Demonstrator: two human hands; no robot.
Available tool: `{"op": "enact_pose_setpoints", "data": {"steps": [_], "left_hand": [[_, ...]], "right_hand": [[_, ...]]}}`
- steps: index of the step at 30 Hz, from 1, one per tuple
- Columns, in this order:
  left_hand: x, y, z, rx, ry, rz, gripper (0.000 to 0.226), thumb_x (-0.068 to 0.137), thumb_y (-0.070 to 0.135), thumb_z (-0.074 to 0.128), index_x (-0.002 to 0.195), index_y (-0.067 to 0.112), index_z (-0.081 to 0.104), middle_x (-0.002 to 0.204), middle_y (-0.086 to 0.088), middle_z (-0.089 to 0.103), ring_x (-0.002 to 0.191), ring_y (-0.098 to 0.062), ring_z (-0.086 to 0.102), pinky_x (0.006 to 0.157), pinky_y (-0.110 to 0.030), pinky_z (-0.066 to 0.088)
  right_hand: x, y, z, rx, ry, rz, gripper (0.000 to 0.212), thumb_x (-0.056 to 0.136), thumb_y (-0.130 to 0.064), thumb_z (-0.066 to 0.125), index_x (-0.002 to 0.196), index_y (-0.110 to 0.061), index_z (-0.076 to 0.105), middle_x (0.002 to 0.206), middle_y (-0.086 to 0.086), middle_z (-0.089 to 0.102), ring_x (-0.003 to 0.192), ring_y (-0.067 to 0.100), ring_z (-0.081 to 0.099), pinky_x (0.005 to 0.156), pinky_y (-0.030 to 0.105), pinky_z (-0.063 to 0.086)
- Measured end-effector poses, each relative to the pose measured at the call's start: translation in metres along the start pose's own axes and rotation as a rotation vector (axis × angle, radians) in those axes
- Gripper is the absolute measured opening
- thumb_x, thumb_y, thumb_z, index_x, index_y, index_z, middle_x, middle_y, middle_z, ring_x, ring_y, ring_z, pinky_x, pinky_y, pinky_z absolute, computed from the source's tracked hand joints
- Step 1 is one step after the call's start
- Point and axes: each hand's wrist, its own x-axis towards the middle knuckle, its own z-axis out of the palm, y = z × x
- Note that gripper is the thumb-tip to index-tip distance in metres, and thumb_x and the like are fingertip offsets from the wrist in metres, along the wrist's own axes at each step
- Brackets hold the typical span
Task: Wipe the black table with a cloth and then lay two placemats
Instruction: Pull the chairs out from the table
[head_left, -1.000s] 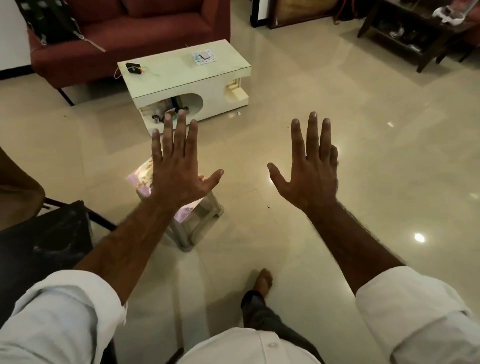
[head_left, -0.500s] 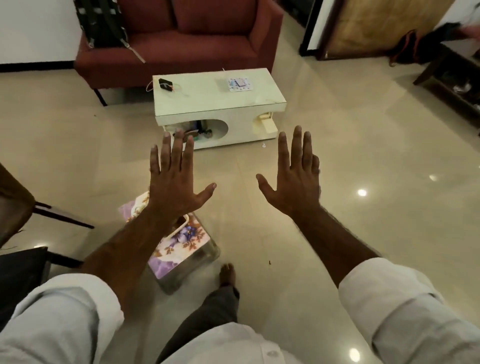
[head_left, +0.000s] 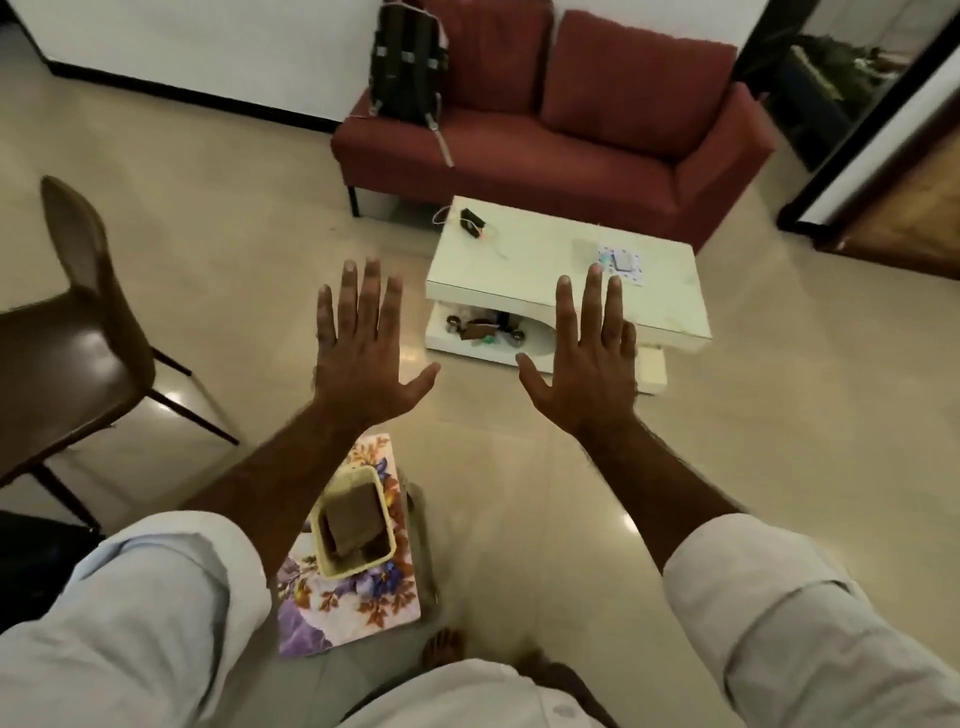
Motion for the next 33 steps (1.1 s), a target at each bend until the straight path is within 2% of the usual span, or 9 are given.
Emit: {"op": "enact_pose_setpoints", "data": {"steps": [10, 15, 18, 22, 26, 33], "left_hand": [[0.092, -0.033, 0.055, 0.136, -0.024, -0.301, 0.131, 0.089, 0.085, 0.058, 0.177, 0.009, -0.003, 0.184, -0.021, -0.012, 0.171, -0.044, -0.009, 0.134, -0.069, 0.009], [0.117, -0.033, 0.072, 0.175, -0.028, -0.444, 0.131, 0.090, 0.084, 0.058, 0.177, 0.009, -0.003, 0.184, -0.021, -0.012, 0.171, -0.044, -0.010, 0.135, -0.067, 0.005], [0.124, -0.039, 0.080, 0.208, -0.022, -0.531, 0.129, 0.091, 0.084, 0.056, 0.177, 0.008, -0.002, 0.185, -0.020, -0.010, 0.171, -0.044, -0.008, 0.135, -0.068, 0.006], [0.135, -0.065, 0.094, 0.255, -0.015, -0.635, 0.126, 0.091, 0.086, 0.052, 0.177, 0.008, 0.002, 0.185, -0.021, -0.008, 0.171, -0.044, -0.006, 0.135, -0.067, 0.008], [0.153, -0.112, 0.112, 0.263, 0.001, -0.745, 0.125, 0.092, 0.086, 0.050, 0.177, 0.009, 0.000, 0.185, -0.021, -0.010, 0.171, -0.045, -0.007, 0.135, -0.067, 0.009], [0.181, -0.217, 0.135, 0.242, -0.021, -0.963, 0.130, 0.089, 0.085, 0.055, 0.177, 0.008, 0.000, 0.185, -0.020, -0.011, 0.171, -0.043, -0.008, 0.135, -0.068, 0.008]], "right_hand": [[0.188, 0.003, 0.086, 0.128, 0.009, -0.298, 0.103, 0.099, -0.072, 0.051, 0.177, -0.016, 0.015, 0.184, 0.019, -0.001, 0.171, 0.043, 0.000, 0.123, 0.061, 0.032], [0.258, 0.000, 0.125, 0.173, -0.029, -0.456, 0.104, 0.100, -0.074, 0.048, 0.177, -0.015, 0.013, 0.184, 0.021, -0.001, 0.170, 0.045, 0.000, 0.123, 0.062, 0.035], [0.290, -0.015, 0.142, 0.203, -0.049, -0.513, 0.104, 0.098, -0.077, 0.047, 0.178, -0.020, 0.011, 0.184, 0.021, -0.004, 0.169, 0.048, -0.002, 0.123, 0.066, 0.034], [0.334, -0.052, 0.168, 0.225, -0.081, -0.624, 0.103, 0.097, -0.081, 0.041, 0.178, -0.025, 0.009, 0.184, 0.020, -0.006, 0.169, 0.048, -0.004, 0.125, 0.070, 0.030], [0.384, -0.105, 0.197, 0.249, -0.094, -0.712, 0.107, 0.096, -0.081, 0.045, 0.178, -0.024, 0.006, 0.184, 0.019, -0.009, 0.169, 0.048, -0.004, 0.126, 0.069, 0.027], [0.478, -0.230, 0.230, 0.261, -0.175, -0.854, 0.111, 0.096, -0.083, 0.044, 0.178, -0.024, -0.002, 0.184, 0.016, -0.016, 0.169, 0.046, -0.008, 0.126, 0.069, 0.026]]}}
